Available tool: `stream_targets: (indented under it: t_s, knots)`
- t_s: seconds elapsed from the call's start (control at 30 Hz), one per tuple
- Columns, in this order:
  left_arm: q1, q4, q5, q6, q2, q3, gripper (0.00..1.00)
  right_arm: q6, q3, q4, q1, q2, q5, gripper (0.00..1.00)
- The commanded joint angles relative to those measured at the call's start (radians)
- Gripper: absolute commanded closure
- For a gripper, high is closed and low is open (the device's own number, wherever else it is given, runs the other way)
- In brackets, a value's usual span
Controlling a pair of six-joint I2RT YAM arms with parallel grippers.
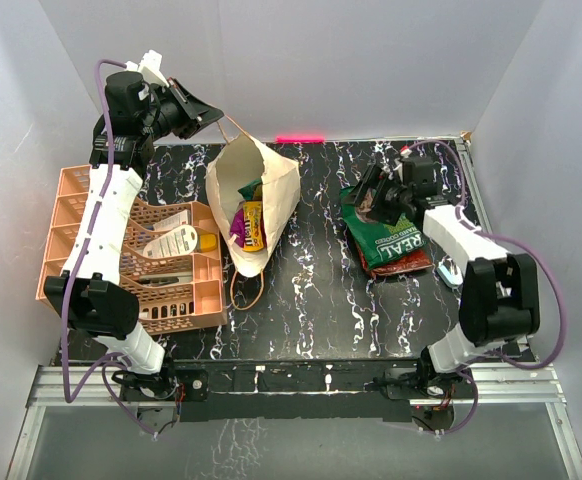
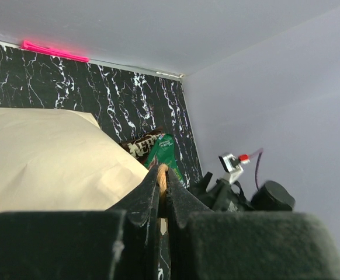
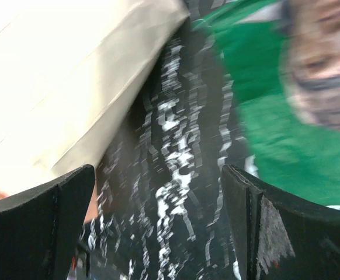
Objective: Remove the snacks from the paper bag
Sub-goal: Place the snack at the center of the board, then take out the snack from the paper bag.
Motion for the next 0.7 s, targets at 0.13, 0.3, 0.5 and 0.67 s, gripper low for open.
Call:
stream_targets:
  t_s: [0.13, 0.3, 0.5, 0.67]
  knots:
    - [0.010, 0.017, -0.009, 0.023, -0.055, 0.002, 1.00, -0.021, 0.024, 0.127, 0.457, -0.216, 0.166, 0.29]
    - [0.010, 0.012, -0.016, 0.022, -0.052, 0.013, 1.00, -0.037, 0.196, 0.072, 0.761, -0.094, 0.456, 0.49]
    - [0.010, 0.007, -0.012, 0.023, -0.055, 0.016, 1.00, -0.065, 0.394, -0.060, 0.842, 0.097, 0.664, 0.60]
    - [0.010, 0.024, -0.001, 0.009, -0.061, 0.002, 1.00, -0.062, 0.531, -0.164, 0.842, 0.246, 0.755, 0.72]
